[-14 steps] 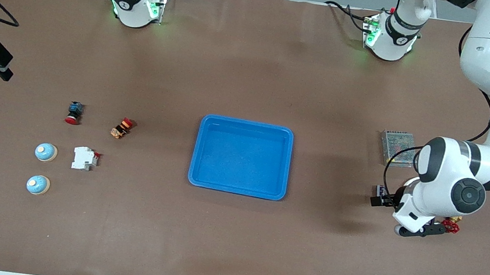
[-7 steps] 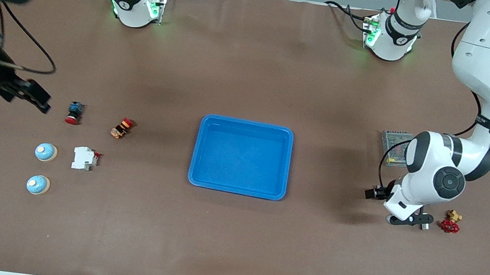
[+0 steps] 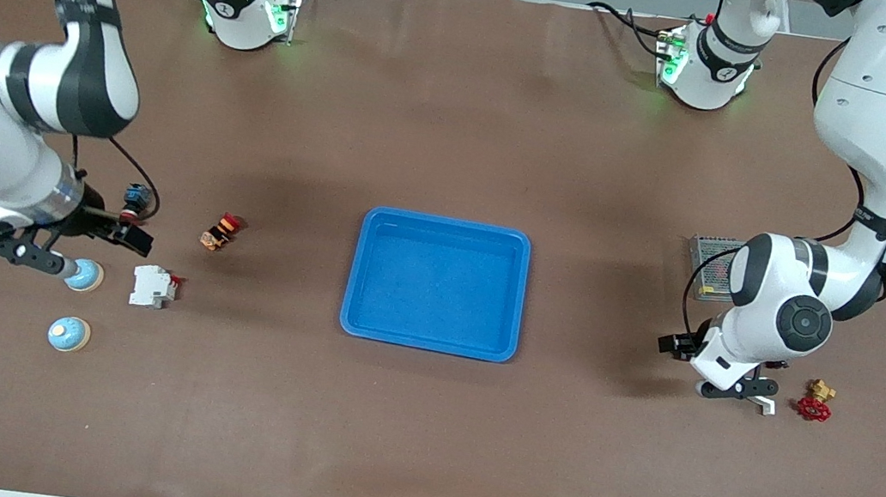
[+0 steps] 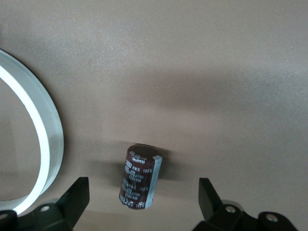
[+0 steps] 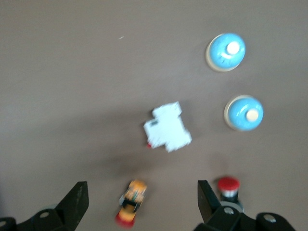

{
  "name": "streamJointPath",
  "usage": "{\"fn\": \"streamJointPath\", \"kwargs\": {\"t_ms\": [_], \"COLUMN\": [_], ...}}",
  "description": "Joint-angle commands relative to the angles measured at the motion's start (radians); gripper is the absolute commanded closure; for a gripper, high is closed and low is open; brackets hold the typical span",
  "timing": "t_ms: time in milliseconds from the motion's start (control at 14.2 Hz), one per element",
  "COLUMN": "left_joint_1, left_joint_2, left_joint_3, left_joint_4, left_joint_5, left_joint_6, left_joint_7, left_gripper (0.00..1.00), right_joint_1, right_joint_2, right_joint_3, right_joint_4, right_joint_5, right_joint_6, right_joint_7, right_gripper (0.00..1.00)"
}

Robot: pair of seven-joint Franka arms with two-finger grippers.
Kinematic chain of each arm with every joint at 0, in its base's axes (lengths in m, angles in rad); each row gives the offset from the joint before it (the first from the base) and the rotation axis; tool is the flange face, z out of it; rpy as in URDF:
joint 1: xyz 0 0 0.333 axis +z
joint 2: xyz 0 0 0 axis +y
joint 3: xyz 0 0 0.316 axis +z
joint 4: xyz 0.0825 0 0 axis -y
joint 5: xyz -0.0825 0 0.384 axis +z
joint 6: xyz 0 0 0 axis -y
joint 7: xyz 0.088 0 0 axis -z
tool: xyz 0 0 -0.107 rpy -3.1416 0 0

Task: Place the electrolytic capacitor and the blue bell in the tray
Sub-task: 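Close the left gripper on the capacitor while the right gripper grasps a bell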

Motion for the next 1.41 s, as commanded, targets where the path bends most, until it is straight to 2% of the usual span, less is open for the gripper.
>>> {"fn": "streamJointPath", "kwargs": {"t_ms": [0, 141, 282, 423, 493, 634, 1057, 1339], "left_joint_1": [0.002, 0.0, 0.0, 0.002, 0.002, 0.002, 0.0, -0.039], "left_joint_2": [-0.03, -0.027, -0.027, -0.027, -0.025, -0.025, -0.051, -0.084], "left_joint_3": [0.005, 0.005, 0.007, 0.007, 0.007, 0.008, 0.01, -0.006], "left_joint_4": [-0.035, -0.034, -0.034, -0.032, -0.032, -0.032, -0.011, 0.086], "left_joint_5": [0.022, 0.02, 0.021, 0.02, 0.021, 0.02, 0.02, 0.02], "left_joint_6": [0.013, 0.013, 0.013, 0.013, 0.013, 0.013, -0.017, -0.164], "left_joint_7": [0.002, 0.0, -0.002, -0.002, -0.002, -0.003, -0.006, -0.104], "left_gripper": [0.01, 0.33, 0.51, 0.76, 0.78, 0.99, 1.0, 1.0], "right_joint_1": [-0.043, -0.088, -0.131, -0.161, -0.172, -0.183, -0.231, -0.251], "right_joint_2": [0.105, 0.185, 0.251, 0.294, 0.306, 0.32, 0.331, 0.34], "right_joint_3": [0.007, 0.007, 0.007, 0.007, 0.007, 0.006, 0.006, 0.006], "right_joint_4": [0.051, 0.073, 0.074, 0.074, 0.074, 0.073, 0.073, 0.066], "right_joint_5": [-0.05, -0.05, -0.048, -0.05, -0.05, -0.051, -0.053, -0.053], "right_joint_6": [0.076, 0.143, 0.215, 0.26, 0.266, 0.266, 0.285, 0.285], "right_joint_7": [-0.071, -0.185, -0.321, -0.386, -0.403, -0.426, -0.527, -0.54], "right_gripper": [0.0, 0.0, 0.0, 0.0, 0.0, 0.0, 0.0, 0.0]}}
